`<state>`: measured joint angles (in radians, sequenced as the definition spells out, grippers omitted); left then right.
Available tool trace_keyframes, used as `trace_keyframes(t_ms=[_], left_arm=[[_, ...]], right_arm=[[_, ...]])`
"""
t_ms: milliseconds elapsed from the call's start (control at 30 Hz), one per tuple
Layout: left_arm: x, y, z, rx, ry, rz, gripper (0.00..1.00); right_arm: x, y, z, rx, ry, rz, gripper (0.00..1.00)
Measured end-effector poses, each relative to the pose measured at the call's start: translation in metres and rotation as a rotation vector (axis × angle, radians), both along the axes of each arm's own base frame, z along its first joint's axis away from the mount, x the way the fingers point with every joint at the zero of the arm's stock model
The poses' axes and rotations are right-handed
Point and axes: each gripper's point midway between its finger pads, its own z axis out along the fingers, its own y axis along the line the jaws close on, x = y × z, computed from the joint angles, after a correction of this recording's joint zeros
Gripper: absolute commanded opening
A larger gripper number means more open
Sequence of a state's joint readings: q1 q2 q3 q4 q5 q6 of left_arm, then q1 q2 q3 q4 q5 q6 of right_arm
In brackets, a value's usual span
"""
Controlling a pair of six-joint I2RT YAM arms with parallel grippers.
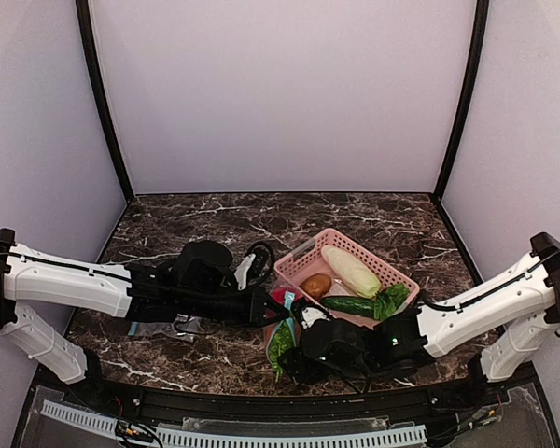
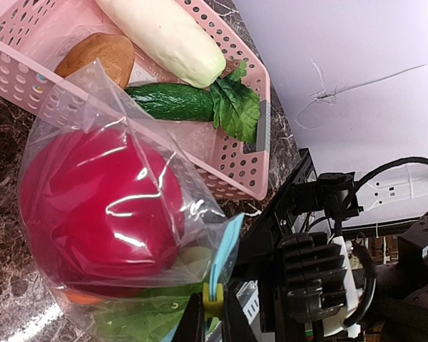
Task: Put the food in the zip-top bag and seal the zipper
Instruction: Pass from the left arm to the right
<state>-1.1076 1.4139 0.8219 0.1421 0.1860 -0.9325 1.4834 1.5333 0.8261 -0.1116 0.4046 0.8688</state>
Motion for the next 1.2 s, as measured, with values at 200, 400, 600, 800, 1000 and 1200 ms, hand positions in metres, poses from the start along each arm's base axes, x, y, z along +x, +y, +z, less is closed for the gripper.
trace_keyframes(t_ms=[200, 400, 600, 800, 1000, 1200], left_arm=[[-0.001, 0.000, -0.001, 0.002, 0.003, -0.003, 0.01], [-0.001, -0.002, -0.005, 0.004, 0.014, -0.007, 0.01], [0.004, -0.003, -0.010, 0.007, 0.020, 0.002, 0.01], [0.004, -0.003, -0.013, 0.026, -0.011, -0.020, 0.52], [0.009, 0.002, -0.011, 0.102, -0.135, -0.066, 0.86], [0.006, 0.032, 0.010, 0.130, -0.259, -0.065, 0.89]], right_arm=[[0.008, 0.003, -0.007, -0.008, 0.009, -0.029, 0.58], [0.023, 0.001, -0.008, -0.014, -0.004, -0.067, 0.40], [0.035, 0.004, -0.007, 0.008, -0.008, -0.083, 0.00], [0.036, 0.006, -0.007, 0.017, -0.003, -0.078, 0.00], [0.041, 0.004, -0.003, 0.039, 0.041, -0.119, 0.00], [0.043, 0.008, 0.018, 0.097, 0.131, -0.149, 0.00]])
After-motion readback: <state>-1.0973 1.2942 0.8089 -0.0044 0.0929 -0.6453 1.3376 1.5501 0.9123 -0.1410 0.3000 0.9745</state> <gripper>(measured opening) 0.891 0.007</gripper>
